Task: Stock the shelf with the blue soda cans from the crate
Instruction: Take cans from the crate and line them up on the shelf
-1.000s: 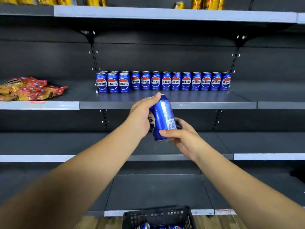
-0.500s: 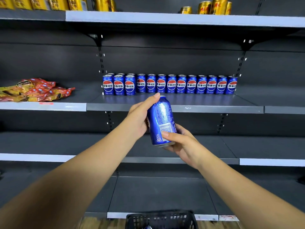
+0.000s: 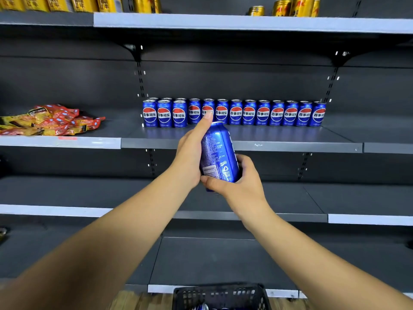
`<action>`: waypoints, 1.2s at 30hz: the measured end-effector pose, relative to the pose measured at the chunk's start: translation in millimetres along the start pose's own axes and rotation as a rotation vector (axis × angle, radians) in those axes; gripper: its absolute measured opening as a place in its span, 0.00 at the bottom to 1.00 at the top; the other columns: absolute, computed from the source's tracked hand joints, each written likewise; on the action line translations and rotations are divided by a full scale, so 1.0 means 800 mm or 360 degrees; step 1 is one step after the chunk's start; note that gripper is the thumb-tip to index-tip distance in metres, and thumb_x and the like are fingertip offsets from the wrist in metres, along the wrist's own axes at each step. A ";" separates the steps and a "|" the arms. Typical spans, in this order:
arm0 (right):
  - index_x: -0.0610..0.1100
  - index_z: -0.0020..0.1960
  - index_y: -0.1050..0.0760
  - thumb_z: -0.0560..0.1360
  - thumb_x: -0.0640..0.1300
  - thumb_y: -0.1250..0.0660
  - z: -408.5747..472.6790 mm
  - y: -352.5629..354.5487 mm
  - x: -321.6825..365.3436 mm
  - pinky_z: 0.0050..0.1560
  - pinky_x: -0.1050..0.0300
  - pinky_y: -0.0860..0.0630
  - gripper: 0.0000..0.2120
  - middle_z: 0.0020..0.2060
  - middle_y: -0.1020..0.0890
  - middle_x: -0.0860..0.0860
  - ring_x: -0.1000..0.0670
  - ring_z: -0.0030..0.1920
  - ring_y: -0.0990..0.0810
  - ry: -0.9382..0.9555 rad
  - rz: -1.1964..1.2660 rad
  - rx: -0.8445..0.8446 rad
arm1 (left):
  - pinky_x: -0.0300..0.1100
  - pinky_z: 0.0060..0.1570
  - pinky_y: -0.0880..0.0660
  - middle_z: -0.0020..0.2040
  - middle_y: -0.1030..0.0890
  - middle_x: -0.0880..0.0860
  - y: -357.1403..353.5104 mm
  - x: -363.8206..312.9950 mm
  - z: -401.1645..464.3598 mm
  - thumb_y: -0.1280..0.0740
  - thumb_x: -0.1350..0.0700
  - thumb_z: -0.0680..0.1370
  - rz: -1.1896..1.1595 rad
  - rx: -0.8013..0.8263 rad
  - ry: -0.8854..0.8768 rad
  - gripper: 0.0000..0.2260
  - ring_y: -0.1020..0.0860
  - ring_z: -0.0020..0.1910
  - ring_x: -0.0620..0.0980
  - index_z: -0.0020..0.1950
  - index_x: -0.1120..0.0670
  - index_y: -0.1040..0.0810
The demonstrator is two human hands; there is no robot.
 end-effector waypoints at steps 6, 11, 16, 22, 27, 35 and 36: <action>0.45 0.56 0.26 0.64 0.41 0.21 0.004 0.004 0.002 0.54 0.58 0.23 0.24 0.48 0.16 0.51 0.53 0.47 0.17 -0.0261 0.0018 0.0568 | 0.45 0.37 0.20 0.38 0.18 0.56 0.009 0.002 0.006 0.29 0.40 0.69 0.0037 -0.0023 0.0117 0.20 0.19 0.32 0.52 0.48 0.56 0.22; 0.40 0.55 0.23 0.63 0.40 0.25 -0.001 0.010 -0.011 0.56 0.53 0.21 0.22 0.45 0.15 0.44 0.46 0.45 0.17 -0.0579 0.0330 0.0830 | 0.44 0.39 0.21 0.34 0.18 0.55 0.009 0.012 0.001 0.33 0.40 0.72 -0.0041 0.0129 0.0260 0.19 0.19 0.33 0.52 0.43 0.56 0.22; 0.43 0.52 0.23 0.70 0.43 0.26 0.002 0.016 -0.006 0.50 0.57 0.20 0.13 0.42 0.15 0.47 0.50 0.41 0.17 -0.0418 -0.0003 0.0598 | 0.44 0.39 0.21 0.36 0.17 0.53 -0.001 0.010 0.001 0.31 0.42 0.72 -0.0007 0.0023 0.0227 0.16 0.19 0.34 0.51 0.45 0.55 0.22; 0.46 0.53 0.28 0.58 0.52 0.20 0.002 0.020 -0.008 0.55 0.52 0.21 0.28 0.48 0.16 0.49 0.49 0.48 0.16 -0.0303 -0.0280 0.0429 | 0.50 0.42 0.19 0.48 0.17 0.58 -0.002 0.018 0.003 0.25 0.42 0.66 0.0052 -0.0107 0.0162 0.27 0.18 0.41 0.55 0.57 0.57 0.24; 0.47 0.59 0.29 0.60 0.46 0.25 -0.005 0.023 -0.009 0.61 0.48 0.26 0.29 0.49 0.16 0.49 0.46 0.50 0.17 -0.0577 0.0112 0.0774 | 0.46 0.43 0.21 0.39 0.18 0.56 -0.003 0.013 0.000 0.31 0.41 0.69 0.0057 0.0142 0.0228 0.19 0.19 0.37 0.54 0.47 0.56 0.22; 0.38 0.64 0.31 0.67 0.35 0.25 -0.001 0.019 -0.029 0.55 0.51 0.23 0.28 0.44 0.17 0.45 0.47 0.42 0.19 -0.0707 0.0325 0.0630 | 0.51 0.53 0.21 0.49 0.16 0.54 -0.010 0.021 -0.003 0.26 0.33 0.58 0.0369 0.0067 0.0200 0.38 0.17 0.47 0.54 0.59 0.55 0.25; 0.40 0.62 0.31 0.69 0.36 0.26 -0.002 0.018 -0.030 0.55 0.53 0.24 0.24 0.43 0.16 0.47 0.48 0.42 0.19 -0.0683 0.0248 0.0609 | 0.49 0.49 0.20 0.49 0.16 0.54 -0.010 0.024 -0.004 0.25 0.34 0.59 0.0402 0.0029 0.0175 0.37 0.17 0.46 0.53 0.59 0.55 0.25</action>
Point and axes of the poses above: each hand's wrist, its own z-axis towards the middle knuckle, its own y-axis out of the back of the hand, x = y × z, the point moved 4 cm from there along z, towards the middle knuckle
